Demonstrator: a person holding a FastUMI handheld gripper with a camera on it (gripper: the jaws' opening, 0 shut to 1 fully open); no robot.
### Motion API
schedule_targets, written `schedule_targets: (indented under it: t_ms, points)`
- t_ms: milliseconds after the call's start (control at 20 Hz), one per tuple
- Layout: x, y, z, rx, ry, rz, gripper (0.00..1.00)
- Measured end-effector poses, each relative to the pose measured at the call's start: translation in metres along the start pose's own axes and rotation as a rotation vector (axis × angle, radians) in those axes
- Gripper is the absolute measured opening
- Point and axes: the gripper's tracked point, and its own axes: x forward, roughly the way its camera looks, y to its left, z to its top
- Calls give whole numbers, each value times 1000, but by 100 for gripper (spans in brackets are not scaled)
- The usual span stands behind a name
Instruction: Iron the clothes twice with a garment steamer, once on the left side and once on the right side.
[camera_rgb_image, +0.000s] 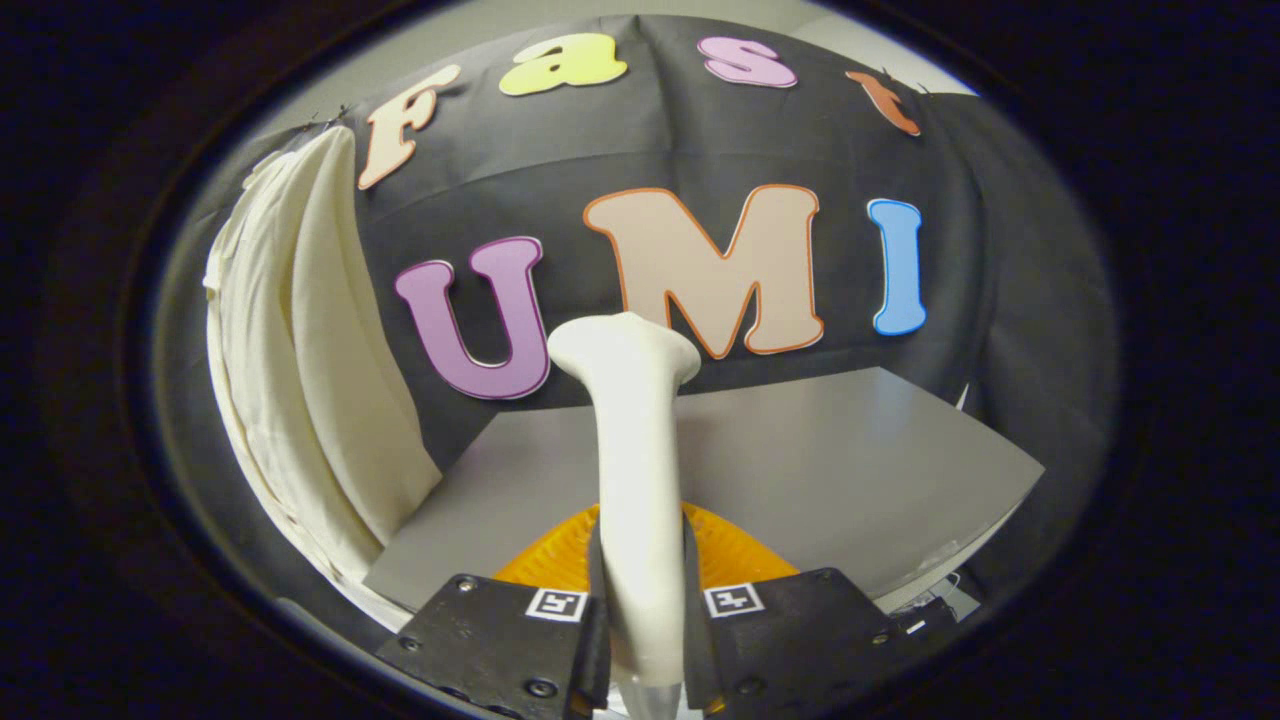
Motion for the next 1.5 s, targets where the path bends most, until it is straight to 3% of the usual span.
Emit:
schedule_targets:
  t_ms: [400, 1050, 1250, 1500]
  points:
    - [-72, 40, 37, 56, -105, 29, 28]
    - [-192, 220, 53, 79, -267, -76, 28]
    - [-205, 291, 51, 71, -271, -37, 28]
    - [-194, 392, 28, -11, -240, 68, 28]
